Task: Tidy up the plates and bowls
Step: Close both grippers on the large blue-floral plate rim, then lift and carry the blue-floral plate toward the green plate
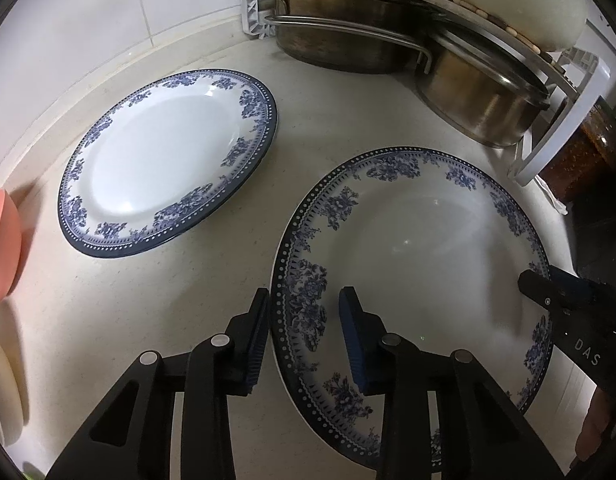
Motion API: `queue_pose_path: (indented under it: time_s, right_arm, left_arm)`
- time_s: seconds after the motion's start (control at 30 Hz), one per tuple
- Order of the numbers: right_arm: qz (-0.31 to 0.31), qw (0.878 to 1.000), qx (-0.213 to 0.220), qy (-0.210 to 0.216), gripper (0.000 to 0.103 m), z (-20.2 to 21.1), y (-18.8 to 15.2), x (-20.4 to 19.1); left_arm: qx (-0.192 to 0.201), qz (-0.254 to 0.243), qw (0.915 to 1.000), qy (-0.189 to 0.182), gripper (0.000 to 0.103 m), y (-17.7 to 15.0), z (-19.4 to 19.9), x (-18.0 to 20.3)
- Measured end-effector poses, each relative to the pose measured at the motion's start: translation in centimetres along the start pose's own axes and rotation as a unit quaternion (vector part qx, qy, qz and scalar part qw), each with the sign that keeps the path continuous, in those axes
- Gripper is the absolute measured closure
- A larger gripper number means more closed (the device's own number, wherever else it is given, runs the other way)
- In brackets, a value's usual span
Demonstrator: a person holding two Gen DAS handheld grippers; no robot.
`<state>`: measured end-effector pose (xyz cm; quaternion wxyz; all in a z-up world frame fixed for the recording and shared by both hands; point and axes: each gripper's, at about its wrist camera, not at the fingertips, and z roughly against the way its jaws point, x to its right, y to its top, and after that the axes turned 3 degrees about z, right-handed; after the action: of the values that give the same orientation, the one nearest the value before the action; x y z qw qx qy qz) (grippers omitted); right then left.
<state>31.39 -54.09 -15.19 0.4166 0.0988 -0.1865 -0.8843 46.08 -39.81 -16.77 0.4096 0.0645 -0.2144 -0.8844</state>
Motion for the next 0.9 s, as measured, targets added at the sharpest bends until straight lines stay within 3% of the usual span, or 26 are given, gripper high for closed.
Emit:
queue_pose_path:
  time_s: [0.9]
  right_arm:
    - [0.032,0.999,0.010,0.008,0.066,6.9,-3.8,-3.5]
  left_arm:
    - [0.044,0.035,0.9983,0.019,0.069,-5.5,9.2,-2.9]
